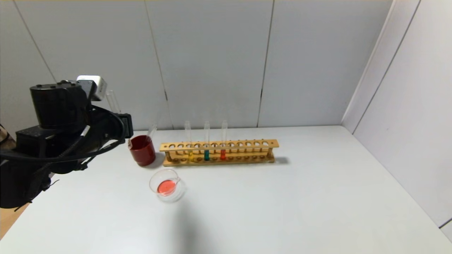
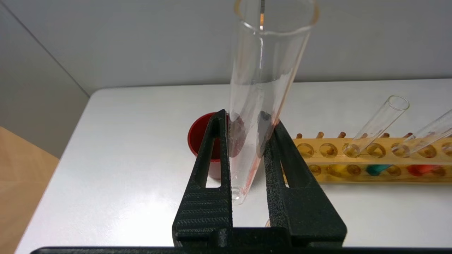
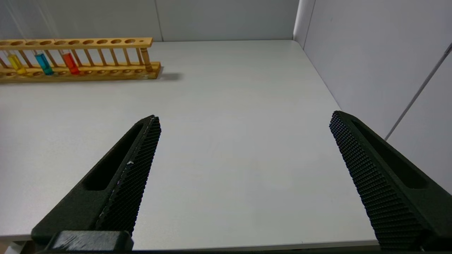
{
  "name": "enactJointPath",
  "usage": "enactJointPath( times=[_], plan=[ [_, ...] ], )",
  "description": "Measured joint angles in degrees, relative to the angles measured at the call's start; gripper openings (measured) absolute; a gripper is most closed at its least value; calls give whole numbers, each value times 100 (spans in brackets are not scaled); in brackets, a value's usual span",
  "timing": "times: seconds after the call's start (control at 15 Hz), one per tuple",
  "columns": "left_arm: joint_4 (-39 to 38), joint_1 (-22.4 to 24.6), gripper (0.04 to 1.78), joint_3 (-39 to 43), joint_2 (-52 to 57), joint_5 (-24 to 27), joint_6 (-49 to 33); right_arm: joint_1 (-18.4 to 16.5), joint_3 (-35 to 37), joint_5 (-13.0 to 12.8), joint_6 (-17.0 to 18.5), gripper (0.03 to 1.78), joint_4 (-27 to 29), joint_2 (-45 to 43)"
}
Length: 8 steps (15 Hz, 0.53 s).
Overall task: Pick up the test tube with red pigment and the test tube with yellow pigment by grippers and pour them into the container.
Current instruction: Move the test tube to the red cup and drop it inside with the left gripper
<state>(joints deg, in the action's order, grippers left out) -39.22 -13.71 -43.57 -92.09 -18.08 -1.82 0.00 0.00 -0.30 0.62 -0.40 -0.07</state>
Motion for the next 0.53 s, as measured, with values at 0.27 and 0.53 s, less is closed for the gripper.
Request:
enactJointPath(
  times=[0.27, 0.53],
  plan=[
    [0, 457, 32, -194, -27, 380, -85, 0, 0, -2, 0, 175, -1, 0],
    [-50, 614, 32, -546, -407, 425, -201, 0, 0, -2, -2, 175, -1, 0]
  ],
)
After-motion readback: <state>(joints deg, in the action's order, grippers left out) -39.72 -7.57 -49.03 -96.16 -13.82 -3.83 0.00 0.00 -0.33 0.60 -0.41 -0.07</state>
